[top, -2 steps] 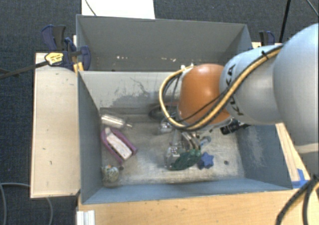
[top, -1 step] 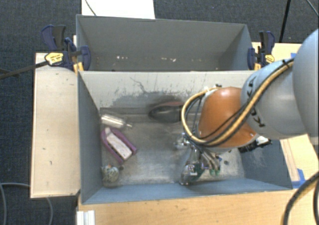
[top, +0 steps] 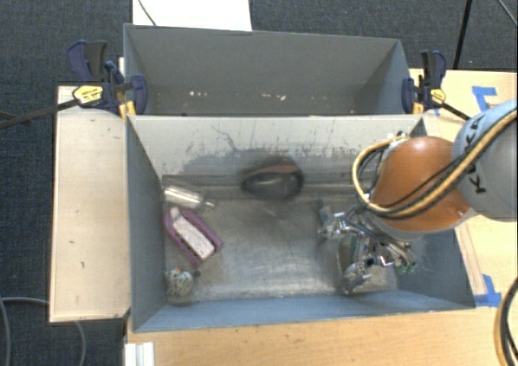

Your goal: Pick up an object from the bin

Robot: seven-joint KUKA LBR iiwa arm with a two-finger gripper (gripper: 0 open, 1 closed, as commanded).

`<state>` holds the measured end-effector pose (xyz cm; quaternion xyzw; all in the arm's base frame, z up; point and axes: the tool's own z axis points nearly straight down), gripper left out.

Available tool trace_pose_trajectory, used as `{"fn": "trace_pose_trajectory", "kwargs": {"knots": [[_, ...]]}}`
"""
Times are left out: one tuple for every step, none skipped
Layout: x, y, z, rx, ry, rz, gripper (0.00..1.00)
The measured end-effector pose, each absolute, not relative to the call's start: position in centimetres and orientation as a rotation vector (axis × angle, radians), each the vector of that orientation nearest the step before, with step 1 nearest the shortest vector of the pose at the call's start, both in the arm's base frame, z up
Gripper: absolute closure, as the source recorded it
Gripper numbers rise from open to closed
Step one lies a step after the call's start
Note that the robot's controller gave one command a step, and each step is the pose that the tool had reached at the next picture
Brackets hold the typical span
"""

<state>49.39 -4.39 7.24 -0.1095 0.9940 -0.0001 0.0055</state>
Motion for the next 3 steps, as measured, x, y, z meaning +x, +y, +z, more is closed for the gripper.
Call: {"fn": "trace_pose_trajectory", "kwargs": {"knots": [[49.6, -11.5, 9.1, -0.799, 3.034, -0.005, 0.00], [49.7, -11.0, 9.1, -0.796, 3.035, 0.006, 1.00], [50.4, -9.9, 22.6, -0.818, 3.023, -0.006, 1.00]]}}
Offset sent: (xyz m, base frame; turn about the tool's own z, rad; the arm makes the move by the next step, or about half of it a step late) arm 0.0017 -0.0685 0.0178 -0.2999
